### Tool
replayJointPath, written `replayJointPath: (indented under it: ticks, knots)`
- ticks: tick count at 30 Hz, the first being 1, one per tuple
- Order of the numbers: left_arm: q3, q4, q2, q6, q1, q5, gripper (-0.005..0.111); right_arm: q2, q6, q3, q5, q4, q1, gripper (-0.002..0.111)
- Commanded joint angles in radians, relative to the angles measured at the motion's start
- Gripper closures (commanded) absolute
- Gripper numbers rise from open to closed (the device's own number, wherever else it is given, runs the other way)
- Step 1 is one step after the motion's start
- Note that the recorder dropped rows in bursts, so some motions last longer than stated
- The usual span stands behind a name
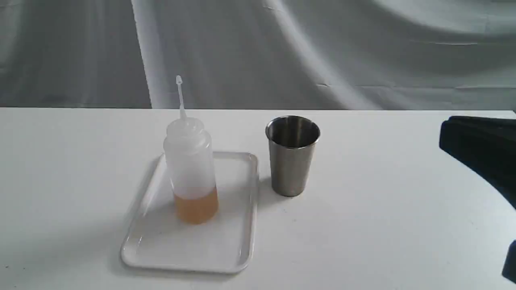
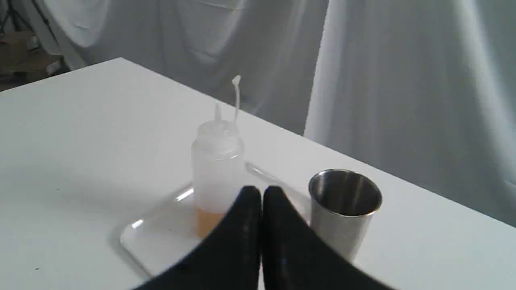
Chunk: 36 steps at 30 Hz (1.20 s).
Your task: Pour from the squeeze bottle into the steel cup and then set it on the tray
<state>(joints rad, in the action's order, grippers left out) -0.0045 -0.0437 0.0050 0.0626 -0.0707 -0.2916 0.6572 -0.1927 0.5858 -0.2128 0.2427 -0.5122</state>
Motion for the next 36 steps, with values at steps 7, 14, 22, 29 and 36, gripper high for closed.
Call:
replayJointPath:
  ticks: [7, 14, 22, 29, 36]
  knots:
    - [0.004, -0.001, -0.005, -0.002, -0.003, 0.007, 0.098, -0.167, -0.003, -0.118, 0.029, 0.035, 0.181, 0.108]
    - [0.004, -0.001, -0.005, -0.002, -0.003, 0.007, 0.098, -0.326, -0.003, -0.250, 0.029, 0.044, 0.326, 0.108]
    - [0.004, -0.001, -0.005, -0.002, -0.003, 0.007, 0.098, -0.536, -0.003, -0.441, 0.091, 0.044, 0.393, 0.108]
    - [0.004, -0.001, -0.005, -0.002, -0.003, 0.007, 0.098, -0.657, -0.003, -0.581, 0.137, -0.128, 0.455, 0.108]
    - [0.004, -0.001, -0.005, -0.002, -0.003, 0.007, 0.098, -0.657, -0.003, -0.586, 0.130, -0.114, 0.491, 0.108]
